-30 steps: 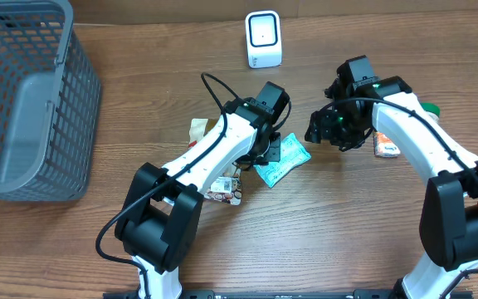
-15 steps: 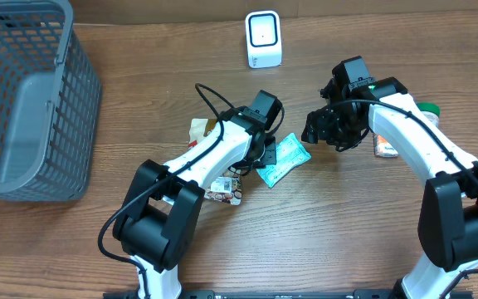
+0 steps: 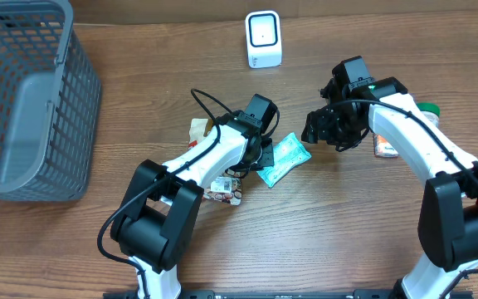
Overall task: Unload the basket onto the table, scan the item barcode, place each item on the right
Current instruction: 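Move the right gripper left and grasp the pack's end from the left gripper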
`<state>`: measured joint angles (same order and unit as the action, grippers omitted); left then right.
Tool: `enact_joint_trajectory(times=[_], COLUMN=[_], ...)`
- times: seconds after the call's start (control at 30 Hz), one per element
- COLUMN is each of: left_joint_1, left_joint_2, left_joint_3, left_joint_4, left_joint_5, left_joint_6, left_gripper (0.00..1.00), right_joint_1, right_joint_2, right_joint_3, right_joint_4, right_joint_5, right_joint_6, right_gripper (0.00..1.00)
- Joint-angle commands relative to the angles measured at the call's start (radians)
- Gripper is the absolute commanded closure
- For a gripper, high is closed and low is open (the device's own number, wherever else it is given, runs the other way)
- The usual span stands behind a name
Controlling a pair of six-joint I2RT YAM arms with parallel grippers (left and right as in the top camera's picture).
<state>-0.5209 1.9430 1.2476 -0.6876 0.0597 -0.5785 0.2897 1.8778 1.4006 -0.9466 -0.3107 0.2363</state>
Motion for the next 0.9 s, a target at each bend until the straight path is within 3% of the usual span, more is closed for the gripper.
enact_joint_trajectory(times=[0.0,0.43,0.87], left_joint_1=[0.003,0.003,0.003], left_joint_2=[0.016,0.016,0.016], left_joint_3=[-0.035,-0.035,-0.035], left_joint_4=[0.003,0.001,0.001], left_joint_5=[0.012,0.019,0.02], left_joint_6=[-0.03,-0.031,-0.031], left_gripper=[0.96,0.96,0.96], right_joint_1=[0.005,0.005,0.024], right_joint_2=[-0.002,-0.002,-0.002], right_joint_3=[-0.031,-0.235,-0.311], right_joint_4=[0.027,0.253,0.428], right_joint_5=[-0.006,-0.163,-0.204], right_joint_6=[0.0,0.031,0.135], right_gripper=[0.3,0.3,0.3])
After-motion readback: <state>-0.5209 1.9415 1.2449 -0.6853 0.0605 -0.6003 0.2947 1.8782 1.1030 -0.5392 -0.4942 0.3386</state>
